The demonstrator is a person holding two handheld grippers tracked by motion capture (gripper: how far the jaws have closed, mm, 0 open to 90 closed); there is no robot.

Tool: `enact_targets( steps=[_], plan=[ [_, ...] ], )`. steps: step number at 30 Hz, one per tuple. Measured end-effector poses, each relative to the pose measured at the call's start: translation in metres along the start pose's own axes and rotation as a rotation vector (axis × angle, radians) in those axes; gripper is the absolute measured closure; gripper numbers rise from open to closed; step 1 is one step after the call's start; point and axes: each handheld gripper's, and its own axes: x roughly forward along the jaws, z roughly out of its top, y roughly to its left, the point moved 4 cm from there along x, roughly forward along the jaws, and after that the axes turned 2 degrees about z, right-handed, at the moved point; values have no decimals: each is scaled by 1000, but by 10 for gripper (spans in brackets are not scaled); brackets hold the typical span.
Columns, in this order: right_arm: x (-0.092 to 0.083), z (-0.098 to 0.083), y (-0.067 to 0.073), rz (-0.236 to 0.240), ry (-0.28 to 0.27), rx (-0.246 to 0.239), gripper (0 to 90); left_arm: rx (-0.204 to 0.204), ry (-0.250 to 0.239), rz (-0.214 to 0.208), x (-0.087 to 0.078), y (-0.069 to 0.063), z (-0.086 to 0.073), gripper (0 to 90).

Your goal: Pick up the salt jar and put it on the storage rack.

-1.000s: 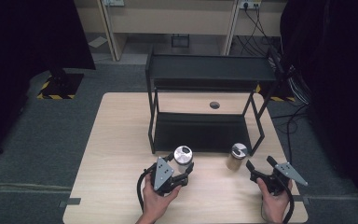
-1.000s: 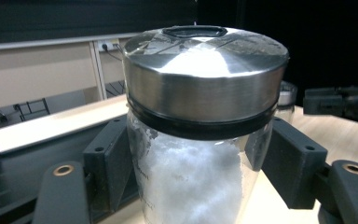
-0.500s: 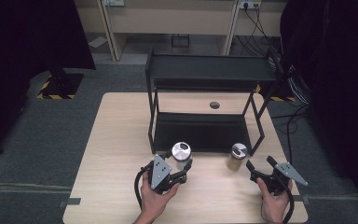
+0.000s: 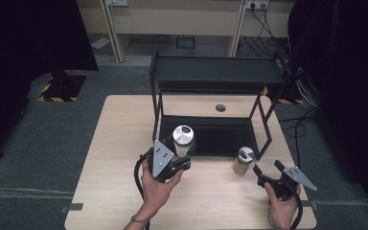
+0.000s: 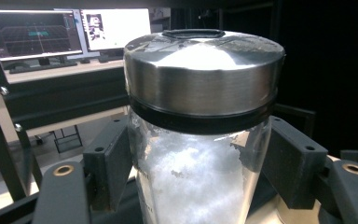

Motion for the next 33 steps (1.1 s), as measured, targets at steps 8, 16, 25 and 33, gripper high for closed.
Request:
enact_targets(
  steps=[8,16,25,33],
  plan=[
    [0,0,0,0,-2,-3,34,1,-16,28,7,5,14,305],
    [0,0,0,2,-2,2,34,-4,-23,54,11,8,20,304],
    [0,0,0,1,-1,2,34,9,-31,78,21,11,33,305],
    [0,-1,-1,2,-4,2,35,15,-41,113,31,17,49,305]
  ],
)
